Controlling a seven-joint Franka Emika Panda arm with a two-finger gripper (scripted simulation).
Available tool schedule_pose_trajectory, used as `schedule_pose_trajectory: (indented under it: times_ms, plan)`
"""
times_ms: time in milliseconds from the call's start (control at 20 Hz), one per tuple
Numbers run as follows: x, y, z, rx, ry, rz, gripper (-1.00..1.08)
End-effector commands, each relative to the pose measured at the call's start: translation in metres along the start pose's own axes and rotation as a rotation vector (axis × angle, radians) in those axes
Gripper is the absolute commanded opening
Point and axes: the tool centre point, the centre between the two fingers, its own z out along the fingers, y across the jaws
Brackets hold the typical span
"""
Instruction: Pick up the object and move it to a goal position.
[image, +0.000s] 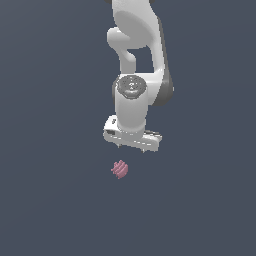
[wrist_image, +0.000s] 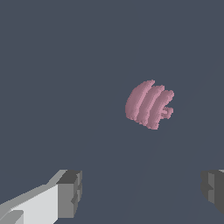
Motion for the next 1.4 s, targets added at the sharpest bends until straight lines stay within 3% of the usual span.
schedule_pose_trajectory:
  times_ms: [0, 650, 1350]
  plan:
    - [0.011, 0.006, 0.010, -0.001, 0.000, 0.085, 1.00]
    - [0.050, 0.032, 0.049, -0.011, 0.006, 0.404, 1.00]
    - [0.055, 0.036, 0.066, -0.014, 0.008, 0.452, 1.00]
